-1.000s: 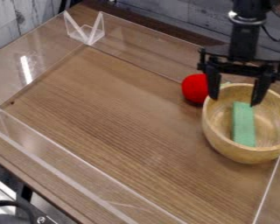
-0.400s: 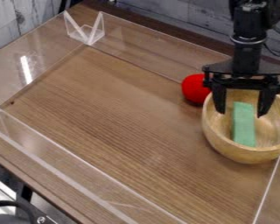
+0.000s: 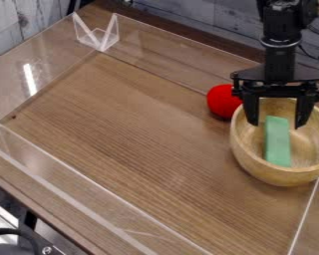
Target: Remove the green block from the brown bowl and put it on the table
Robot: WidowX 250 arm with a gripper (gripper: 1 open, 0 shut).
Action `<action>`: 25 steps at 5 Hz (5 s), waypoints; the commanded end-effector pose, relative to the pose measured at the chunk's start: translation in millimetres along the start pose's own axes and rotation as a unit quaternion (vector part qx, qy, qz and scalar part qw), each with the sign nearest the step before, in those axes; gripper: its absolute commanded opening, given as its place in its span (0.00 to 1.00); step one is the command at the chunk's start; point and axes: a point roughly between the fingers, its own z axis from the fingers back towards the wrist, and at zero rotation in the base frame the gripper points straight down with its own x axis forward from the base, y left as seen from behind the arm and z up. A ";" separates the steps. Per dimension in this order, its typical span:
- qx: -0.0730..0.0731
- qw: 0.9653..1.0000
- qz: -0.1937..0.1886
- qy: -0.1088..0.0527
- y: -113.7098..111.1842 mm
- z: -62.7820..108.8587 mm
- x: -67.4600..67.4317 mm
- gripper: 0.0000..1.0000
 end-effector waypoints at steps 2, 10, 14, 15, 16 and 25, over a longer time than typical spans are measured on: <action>-0.030 0.998 -0.008 -0.048 -19.5 22.1 3.1 1.00; -0.005 0.997 -0.016 -0.075 -37.5 -32.4 -10.1 1.00; 0.032 0.998 -0.011 -0.055 -12.8 -63.3 -11.7 0.00; 0.021 0.997 0.019 -0.069 -14.3 -43.9 -12.0 0.00; 0.007 0.995 0.049 -0.083 -16.0 -21.5 -11.0 0.00; -0.109 0.985 0.045 -0.123 19.9 111.4 -9.8 0.00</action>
